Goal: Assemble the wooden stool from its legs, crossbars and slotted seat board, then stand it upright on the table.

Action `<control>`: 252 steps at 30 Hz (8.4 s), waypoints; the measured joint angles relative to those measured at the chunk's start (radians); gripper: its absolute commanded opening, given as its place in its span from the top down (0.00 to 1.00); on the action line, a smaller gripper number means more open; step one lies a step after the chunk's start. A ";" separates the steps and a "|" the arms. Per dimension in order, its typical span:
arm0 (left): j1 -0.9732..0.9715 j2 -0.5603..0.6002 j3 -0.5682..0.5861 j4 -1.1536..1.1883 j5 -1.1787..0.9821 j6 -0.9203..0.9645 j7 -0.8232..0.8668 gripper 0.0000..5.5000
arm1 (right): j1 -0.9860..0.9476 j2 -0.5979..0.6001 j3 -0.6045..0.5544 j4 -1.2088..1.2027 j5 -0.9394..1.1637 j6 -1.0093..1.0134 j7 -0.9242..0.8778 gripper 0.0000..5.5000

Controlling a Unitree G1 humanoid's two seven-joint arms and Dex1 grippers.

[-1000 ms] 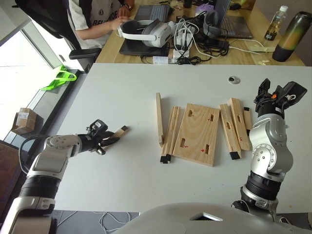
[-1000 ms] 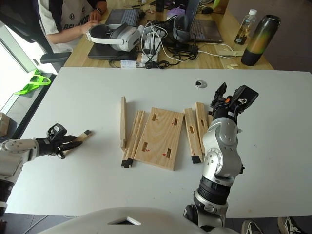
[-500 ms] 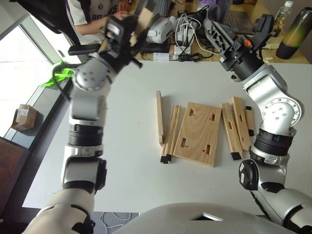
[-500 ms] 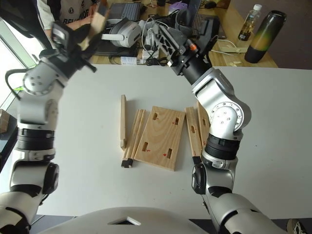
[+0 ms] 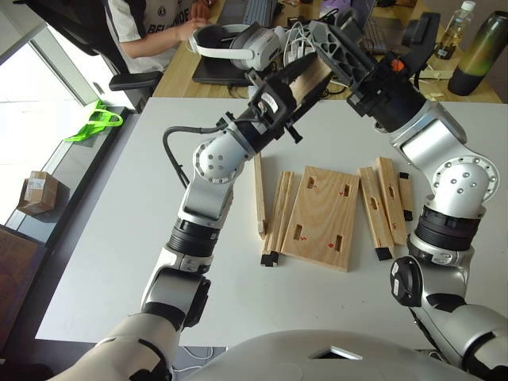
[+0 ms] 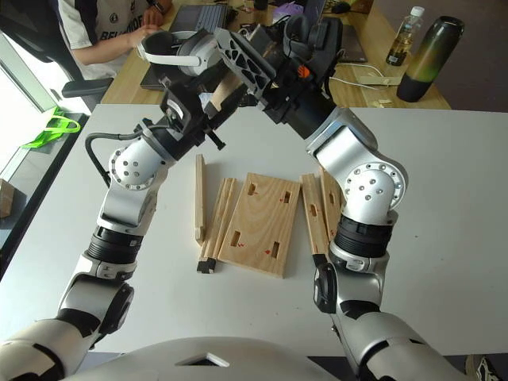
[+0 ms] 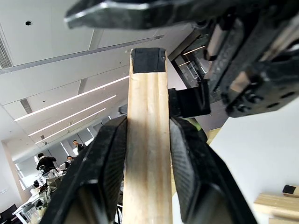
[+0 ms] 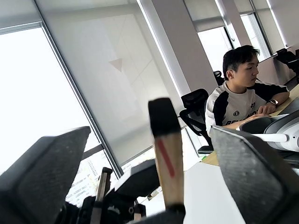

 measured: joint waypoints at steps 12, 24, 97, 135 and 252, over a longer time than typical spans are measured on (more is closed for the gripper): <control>0.018 0.003 -0.003 -0.033 -0.001 0.007 -0.018 0.77 | -0.003 -0.016 -0.001 -0.001 0.032 -0.005 -0.009 0.61; 0.018 0.001 0.002 -0.036 0.007 0.004 -0.017 0.77 | -0.002 -0.021 -0.006 0.002 0.044 -0.009 -0.045 0.92; 0.235 -0.234 0.495 -0.115 -0.476 0.637 0.495 0.02 | 0.616 -0.168 0.034 0.076 -0.710 -0.583 -0.097 0.93; 0.216 -0.273 0.504 -0.115 -0.478 0.599 0.505 0.02 | 0.280 -0.291 -0.018 0.296 -0.667 -0.229 -0.116 0.64; -0.103 -0.358 0.427 0.035 -1.062 0.437 0.955 0.81 | 0.068 -0.360 0.744 0.357 -1.353 -1.134 0.331 0.64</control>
